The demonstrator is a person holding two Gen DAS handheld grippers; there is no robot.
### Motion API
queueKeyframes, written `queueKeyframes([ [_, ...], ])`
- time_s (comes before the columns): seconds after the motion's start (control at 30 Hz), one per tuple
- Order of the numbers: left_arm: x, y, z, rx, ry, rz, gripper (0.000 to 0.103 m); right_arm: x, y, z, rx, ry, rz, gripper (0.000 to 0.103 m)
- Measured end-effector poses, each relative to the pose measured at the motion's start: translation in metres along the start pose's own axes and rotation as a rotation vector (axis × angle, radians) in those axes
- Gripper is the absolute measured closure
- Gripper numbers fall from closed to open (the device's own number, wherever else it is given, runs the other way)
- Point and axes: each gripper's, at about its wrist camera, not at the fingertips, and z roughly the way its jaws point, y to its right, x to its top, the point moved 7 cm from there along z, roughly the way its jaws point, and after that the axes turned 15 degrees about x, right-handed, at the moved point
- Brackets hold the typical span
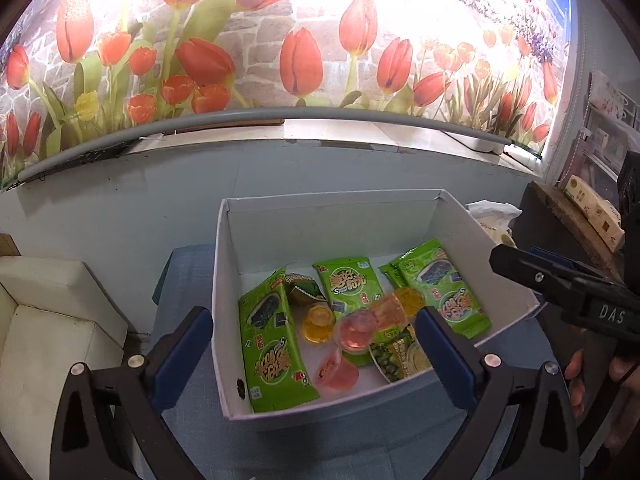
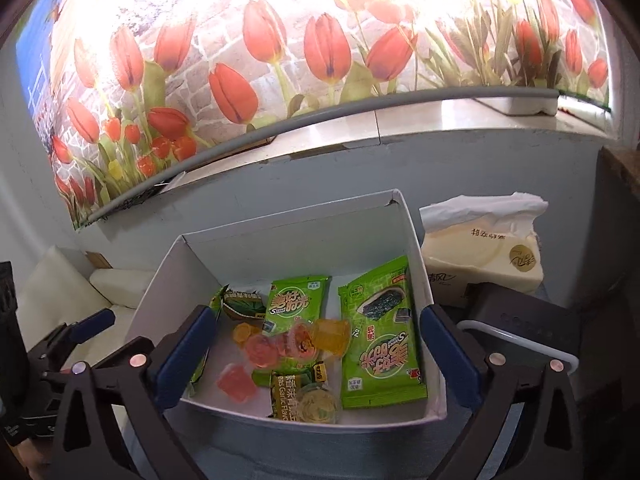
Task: Organize snacks
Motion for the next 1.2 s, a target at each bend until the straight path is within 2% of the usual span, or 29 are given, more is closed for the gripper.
queueKeyframes([
  [0.17, -0.006, -0.004, -0.041, 0.069, 0.081, 0.039, 0.000, -0.006, -0.025, -0.030, -0.077, 0.046, -0.139, 0.000],
  [0.27, -0.011, -0.007, -0.070, 0.061, 0.114, 0.035, 0.000, -0.007, -0.048, -0.065, -0.112, 0.121, -0.230, 0.000],
  [0.4, -0.019, -0.014, -0.116, 0.055, 0.165, -0.001, 0.000, -0.013, -0.076, -0.108, -0.113, 0.199, -0.301, 0.000],
  [0.47, -0.026, -0.016, -0.141, 0.044, 0.191, -0.003, 0.000, -0.021, -0.088, -0.123, -0.071, 0.189, -0.326, 0.000],
  [0.57, -0.042, -0.018, -0.173, 0.015, 0.199, -0.021, 0.000, -0.040, -0.097, -0.145, 0.013, 0.148, -0.271, 0.000],
  [0.67, -0.062, -0.020, -0.199, 0.002, 0.194, -0.045, 0.000, -0.064, -0.101, -0.168, 0.021, 0.141, -0.225, 0.000],
  [0.83, -0.099, -0.019, -0.246, -0.025, 0.195, -0.056, 0.000, -0.114, -0.110, -0.196, 0.115, 0.094, -0.157, 0.000],
  [0.97, -0.119, -0.016, -0.274, -0.009, 0.204, -0.044, 0.000, -0.144, -0.118, -0.210, 0.102, 0.069, -0.181, 0.000],
  [1.2, -0.134, -0.017, -0.296, -0.044, 0.194, -0.071, 0.000, -0.152, -0.146, -0.228, 0.063, 0.094, -0.293, 0.000],
])
